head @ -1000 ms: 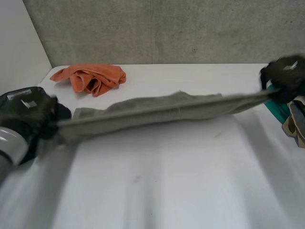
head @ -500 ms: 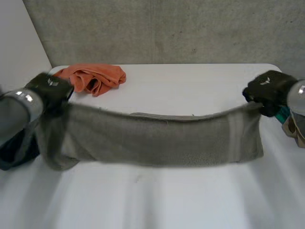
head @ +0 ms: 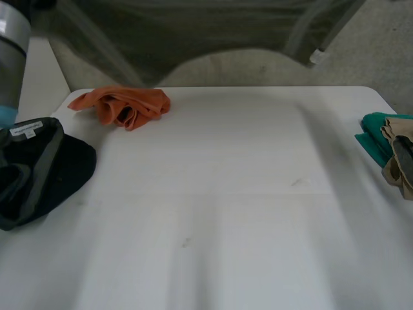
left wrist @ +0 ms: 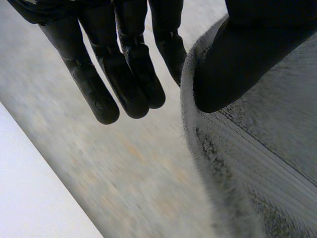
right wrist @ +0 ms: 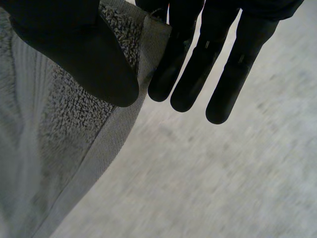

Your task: Fold the laundry.

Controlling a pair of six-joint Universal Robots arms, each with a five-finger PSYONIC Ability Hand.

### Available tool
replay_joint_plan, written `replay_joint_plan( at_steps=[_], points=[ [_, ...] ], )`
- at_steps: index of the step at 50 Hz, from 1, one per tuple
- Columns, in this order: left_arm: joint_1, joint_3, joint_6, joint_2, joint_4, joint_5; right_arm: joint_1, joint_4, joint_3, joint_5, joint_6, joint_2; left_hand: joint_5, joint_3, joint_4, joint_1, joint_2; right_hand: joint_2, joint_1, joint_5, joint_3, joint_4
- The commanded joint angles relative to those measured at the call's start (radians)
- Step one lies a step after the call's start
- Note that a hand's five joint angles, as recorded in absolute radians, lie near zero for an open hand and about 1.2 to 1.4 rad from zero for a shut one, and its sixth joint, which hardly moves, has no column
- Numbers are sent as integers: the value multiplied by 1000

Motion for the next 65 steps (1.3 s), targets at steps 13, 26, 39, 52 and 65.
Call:
replay_joint_plan(
  at_steps=[13, 26, 39, 52, 65],
  points=[
    [-9, -675, 146, 59, -50, 163, -105, 471, 346, -189, -417, 18, 231, 203, 196, 238, 198, 216, 268, 199, 203, 196],
    [31, -941, 422, 408, -609, 198, -361, 1101, 524, -268, -1030, -186, 231, 203, 196, 238, 198, 216, 268, 199, 203, 196],
    [-12, -675, 508, 188, -661, 212, -264, 961, 437, -298, -842, -59, 231, 203, 196, 238, 198, 216, 268, 199, 203, 196],
    [-104, -131, 445, -309, -407, 31, -48, 435, 270, -71, -477, 188, 231, 203, 196, 238, 198, 216, 268, 199, 203, 196],
    [-139, 158, 463, -595, -265, -4, 41, 261, 70, 145, -478, 443, 231, 203, 196, 238, 198, 216, 268, 199, 203, 196]
  ],
)
